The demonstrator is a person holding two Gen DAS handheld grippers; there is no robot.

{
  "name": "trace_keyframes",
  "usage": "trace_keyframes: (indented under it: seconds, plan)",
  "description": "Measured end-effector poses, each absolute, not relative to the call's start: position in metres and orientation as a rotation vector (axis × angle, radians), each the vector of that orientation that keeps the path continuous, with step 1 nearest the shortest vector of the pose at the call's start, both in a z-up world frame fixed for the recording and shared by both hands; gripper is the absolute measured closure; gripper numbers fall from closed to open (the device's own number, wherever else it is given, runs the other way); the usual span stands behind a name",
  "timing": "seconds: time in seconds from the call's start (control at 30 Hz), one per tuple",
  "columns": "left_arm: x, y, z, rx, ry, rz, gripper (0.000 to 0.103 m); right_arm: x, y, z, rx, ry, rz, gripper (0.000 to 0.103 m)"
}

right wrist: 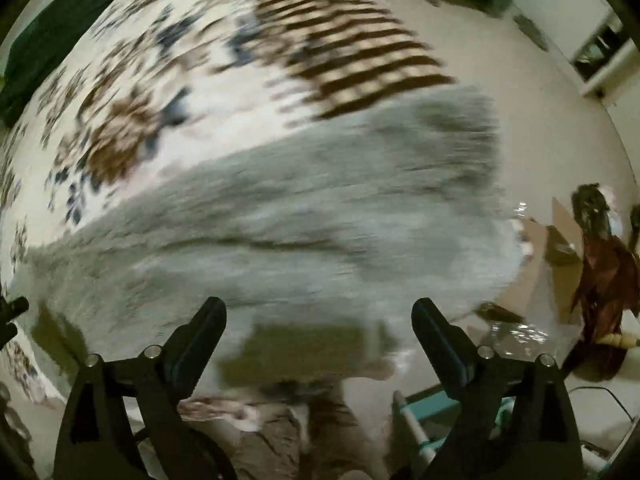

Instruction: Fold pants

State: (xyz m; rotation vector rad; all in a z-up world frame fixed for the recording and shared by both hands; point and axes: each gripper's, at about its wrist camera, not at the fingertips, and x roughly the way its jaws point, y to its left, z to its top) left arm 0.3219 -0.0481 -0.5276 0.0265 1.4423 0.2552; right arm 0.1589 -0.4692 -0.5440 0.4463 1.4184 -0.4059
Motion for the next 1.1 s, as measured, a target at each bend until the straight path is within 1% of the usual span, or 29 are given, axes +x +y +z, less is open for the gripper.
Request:
trace_keyframes:
  seconds: [0.17,0.33,0.37,0.4,0.43,0.47,0.5,0.57,0.7,0.83,0.93,0.97,1.0,1.07,1.1]
  plan:
    - [0.368,0.042,-0.559,-0.08,1.497,0.397,0.033,0.202,-0.416,-0.573,0.468,1.44,-0.408,0.007]
    - [0.397,0.092,-0.596,-0.157,1.559,0.432,0.034,0.229,-0.376,-0.603,0.459,1.484,-0.395,0.007]
    - [0.398,0.101,-0.606,-0.208,1.576,0.407,0.04,0.231,-0.371,-0.607,0.451,1.493,-0.393,0.007]
    - [0.396,0.107,-0.609,-0.245,1.57,0.38,0.061,0.234,-0.366,-0.61,0.443,1.502,-0.389,0.007]
    - [0.392,0.113,-0.61,-0.294,1.553,0.345,0.079,0.236,-0.361,-0.613,0.431,1.512,-0.383,0.007]
    - [0.386,0.119,-0.606,-0.325,1.526,0.33,0.08,0.237,-0.359,-0.615,0.422,1.519,-0.38,0.007]
    - [0.377,0.125,-0.599,-0.357,1.484,0.313,0.084,0.238,-0.356,-0.617,0.411,1.527,-0.377,0.007]
    - [0.348,0.143,-0.578,-0.416,1.402,0.313,0.084,0.24,-0.352,-0.62,0.389,1.541,-0.373,0.007]
    - [0.28,0.185,-0.559,-0.573,1.35,0.377,0.084,0.242,-0.344,-0.623,0.349,1.557,-0.365,0.007]
    - [0.22,0.212,-0.574,-0.69,1.374,0.472,0.084,0.237,-0.334,-0.632,0.303,1.586,-0.342,0.007]
    - [0.188,0.226,-0.587,-0.879,1.392,0.49,0.083,0.236,-0.325,-0.636,0.288,1.606,-0.328,0.007]
    - [0.178,0.229,-0.588,-0.952,1.387,0.488,0.082,0.236,-0.321,-0.636,0.285,1.609,-0.317,0.007]
    - [0.172,0.23,-0.585,-0.981,1.38,0.486,0.077,0.236,-0.317,-0.636,0.281,1.609,-0.308,0.007]
    - [0.167,0.229,-0.574,-0.991,1.346,0.476,0.074,0.238,-0.305,-0.635,0.261,1.611,-0.281,0.007]
    - [0.168,0.228,-0.566,-0.993,1.315,0.465,0.069,0.238,-0.3,-0.634,0.254,1.61,-0.27,0.007]
